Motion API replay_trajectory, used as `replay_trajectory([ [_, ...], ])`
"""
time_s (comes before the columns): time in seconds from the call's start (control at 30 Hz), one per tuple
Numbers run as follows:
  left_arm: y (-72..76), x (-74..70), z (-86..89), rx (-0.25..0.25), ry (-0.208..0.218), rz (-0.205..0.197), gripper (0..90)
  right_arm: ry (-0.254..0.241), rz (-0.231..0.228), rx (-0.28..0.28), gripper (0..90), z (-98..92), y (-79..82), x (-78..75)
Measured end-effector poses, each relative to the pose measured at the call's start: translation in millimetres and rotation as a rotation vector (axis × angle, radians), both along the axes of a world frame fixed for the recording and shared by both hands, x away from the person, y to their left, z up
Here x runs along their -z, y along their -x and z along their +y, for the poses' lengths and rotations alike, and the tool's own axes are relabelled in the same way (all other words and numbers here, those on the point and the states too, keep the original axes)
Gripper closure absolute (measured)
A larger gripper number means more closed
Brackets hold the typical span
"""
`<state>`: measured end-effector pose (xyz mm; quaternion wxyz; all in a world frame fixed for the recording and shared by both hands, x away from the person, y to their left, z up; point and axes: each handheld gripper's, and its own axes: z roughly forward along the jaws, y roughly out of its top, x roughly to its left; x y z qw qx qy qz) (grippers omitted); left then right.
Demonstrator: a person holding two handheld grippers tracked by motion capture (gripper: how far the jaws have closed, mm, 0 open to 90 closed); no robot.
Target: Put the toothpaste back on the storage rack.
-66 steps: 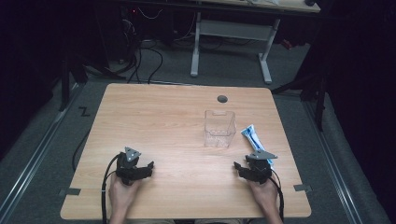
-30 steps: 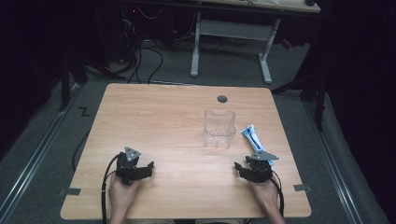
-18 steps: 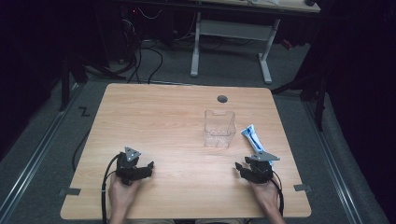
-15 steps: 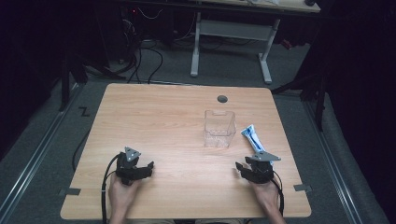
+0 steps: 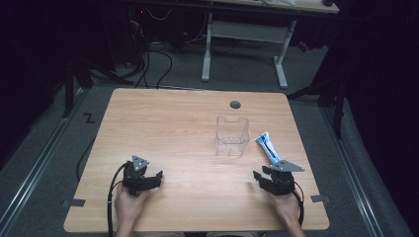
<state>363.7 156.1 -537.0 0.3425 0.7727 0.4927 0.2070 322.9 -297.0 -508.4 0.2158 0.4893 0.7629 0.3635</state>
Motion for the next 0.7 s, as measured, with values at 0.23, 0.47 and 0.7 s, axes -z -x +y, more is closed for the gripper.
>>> replay_trajectory([
  [0.23, 0.0, 0.0, 0.0, 0.000, 0.000, 0.000, 18.6, -0.019, -0.022, 0.019, 53.8, -9.4, 5.5, -8.5],
  [0.47, 0.1, 0.0, -0.2, -0.001, 0.000, -0.001, 18.6, -0.037, -0.038, 0.049, 53.7, -20.9, 10.4, -17.1],
  [0.7, 0.2, 0.0, -0.4, -0.001, -0.001, -0.001, 18.4, -0.020, -0.026, 0.073, 54.9, -30.2, 8.7, -25.3],
])
